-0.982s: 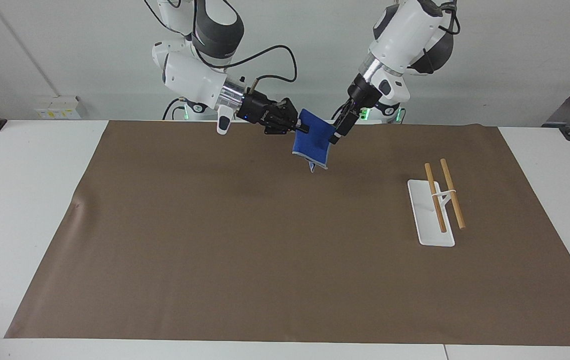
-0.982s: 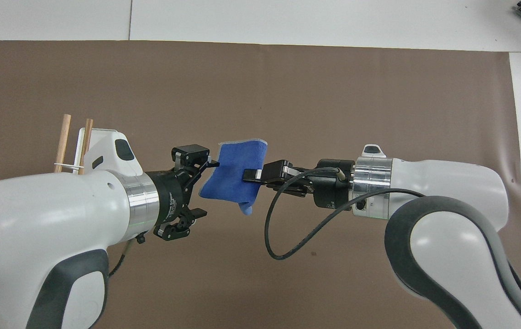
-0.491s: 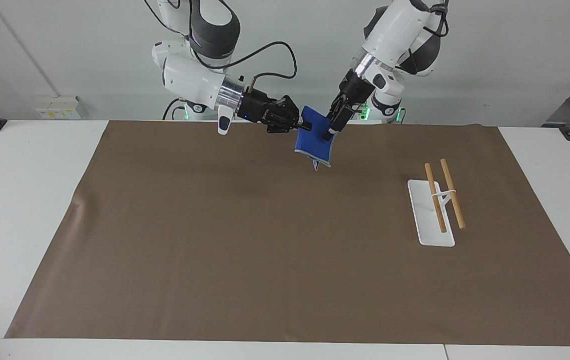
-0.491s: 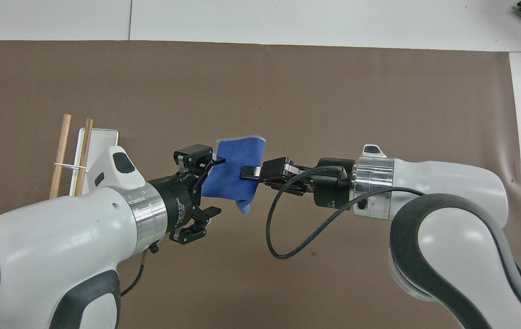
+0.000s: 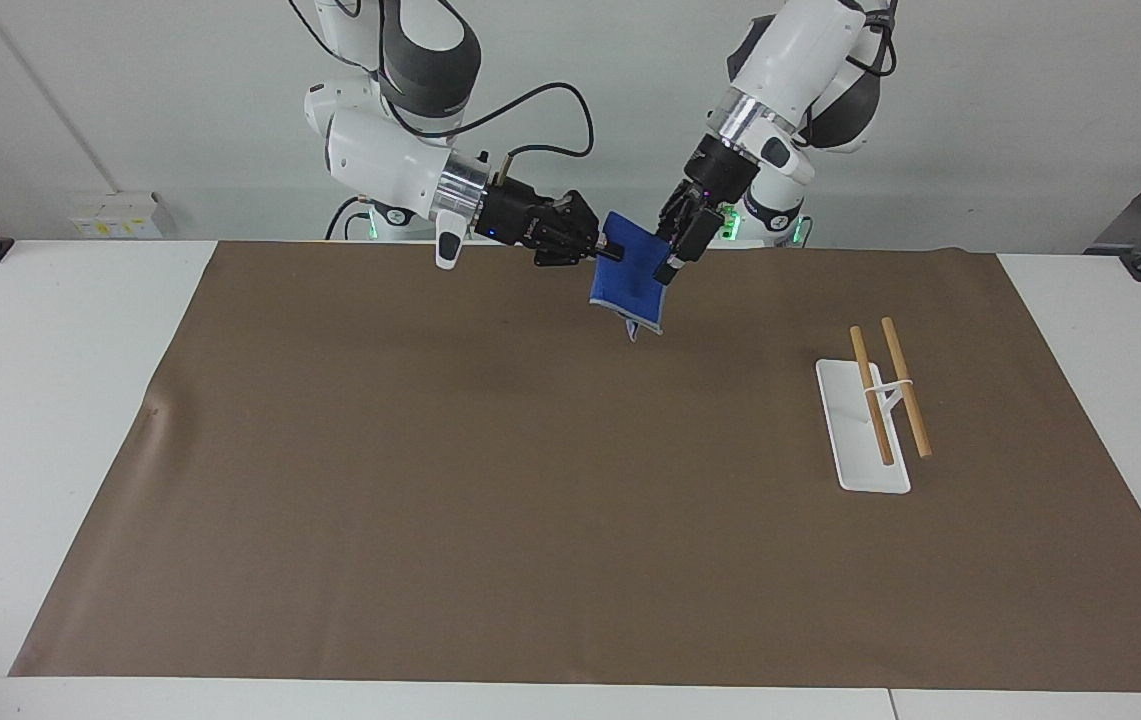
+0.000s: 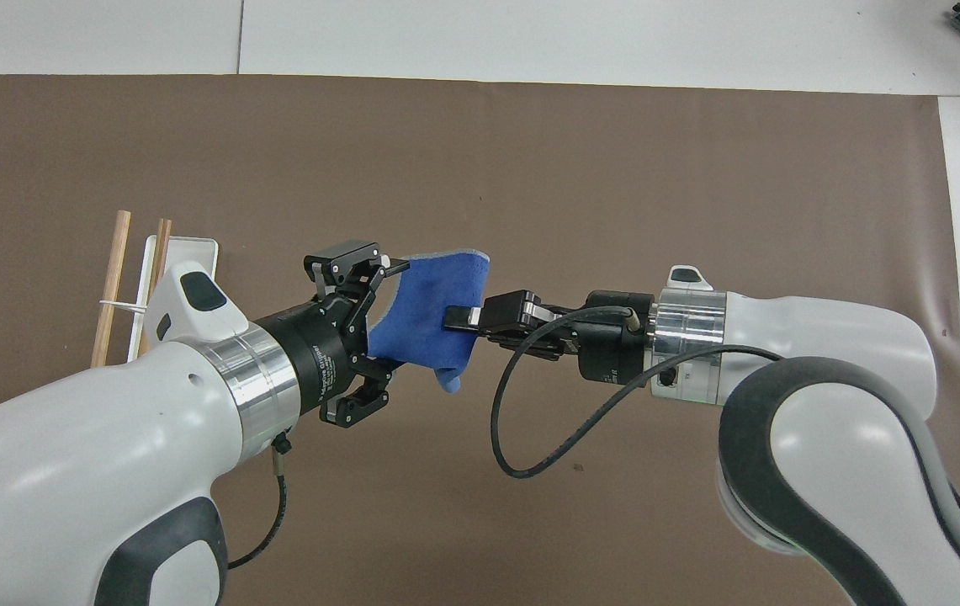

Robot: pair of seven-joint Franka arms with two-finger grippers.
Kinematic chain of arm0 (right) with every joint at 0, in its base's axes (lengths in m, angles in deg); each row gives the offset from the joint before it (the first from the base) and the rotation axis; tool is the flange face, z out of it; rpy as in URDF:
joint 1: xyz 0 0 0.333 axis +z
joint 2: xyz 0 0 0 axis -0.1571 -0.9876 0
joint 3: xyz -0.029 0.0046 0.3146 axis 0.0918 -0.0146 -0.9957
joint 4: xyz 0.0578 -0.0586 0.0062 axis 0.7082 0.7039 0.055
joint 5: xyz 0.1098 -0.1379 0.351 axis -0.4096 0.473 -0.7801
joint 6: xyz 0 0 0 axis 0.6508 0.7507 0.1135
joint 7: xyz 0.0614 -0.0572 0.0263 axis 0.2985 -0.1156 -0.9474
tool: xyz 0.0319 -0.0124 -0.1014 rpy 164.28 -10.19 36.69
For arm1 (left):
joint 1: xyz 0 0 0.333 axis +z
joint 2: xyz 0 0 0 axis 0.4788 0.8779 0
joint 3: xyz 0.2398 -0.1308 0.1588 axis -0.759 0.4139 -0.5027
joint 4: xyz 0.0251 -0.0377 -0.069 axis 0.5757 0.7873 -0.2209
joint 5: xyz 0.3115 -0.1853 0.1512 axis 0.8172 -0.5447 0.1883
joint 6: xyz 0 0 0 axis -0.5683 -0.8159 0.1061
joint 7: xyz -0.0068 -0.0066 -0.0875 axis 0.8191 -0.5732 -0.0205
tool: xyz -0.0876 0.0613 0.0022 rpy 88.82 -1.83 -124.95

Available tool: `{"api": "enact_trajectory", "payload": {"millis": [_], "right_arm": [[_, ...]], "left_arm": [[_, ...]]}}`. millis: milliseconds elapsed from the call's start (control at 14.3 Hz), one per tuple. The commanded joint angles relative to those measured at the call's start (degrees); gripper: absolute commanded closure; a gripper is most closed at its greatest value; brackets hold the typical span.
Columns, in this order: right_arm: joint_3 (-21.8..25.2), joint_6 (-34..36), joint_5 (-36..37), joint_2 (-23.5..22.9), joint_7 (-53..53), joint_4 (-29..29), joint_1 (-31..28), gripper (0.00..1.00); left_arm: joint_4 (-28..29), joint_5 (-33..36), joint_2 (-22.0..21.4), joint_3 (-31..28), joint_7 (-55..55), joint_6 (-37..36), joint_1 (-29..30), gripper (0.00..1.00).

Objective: Right arm passes towel to left arm to hang
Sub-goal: 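Close the left gripper on the towel edge beside the right gripper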

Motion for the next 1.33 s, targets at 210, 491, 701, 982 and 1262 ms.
{"api": "enact_trajectory", "payload": {"millis": [210,491,701,982,1262], "right_arm": [[-0.18,-1.55,-1.92,0.78,-2.22,0.61,0.19,1.0],[-0.18,-1.46,-1.92,0.78,-2.13,0.61,0.19,1.0],[-0.18,-1.55,-1.92,0.78,-2.13,0.61,0.19,1.0],[-0.09,-1.72,-1.92,0.95,-1.43,0.61,0.19,1.0],[-0.09,-2.6,-0.95,1.3,-1.43,0.43,0.19,0.0]], "left_arm": [[1.15,-1.02,1.3,-0.22,1.43,5.26,-1.85,0.25],[0.98,-1.02,1.3,-0.31,0.82,4.55,-1.94,0.88],[0.71,-0.85,1.65,-0.31,0.38,4.64,-1.5,1.0],[-0.17,-0.76,2.1,-0.39,0.21,4.64,-1.24,1.0],[-1.31,-0.5,2.62,-0.39,0.2,4.64,-1.06,1.0]]}}
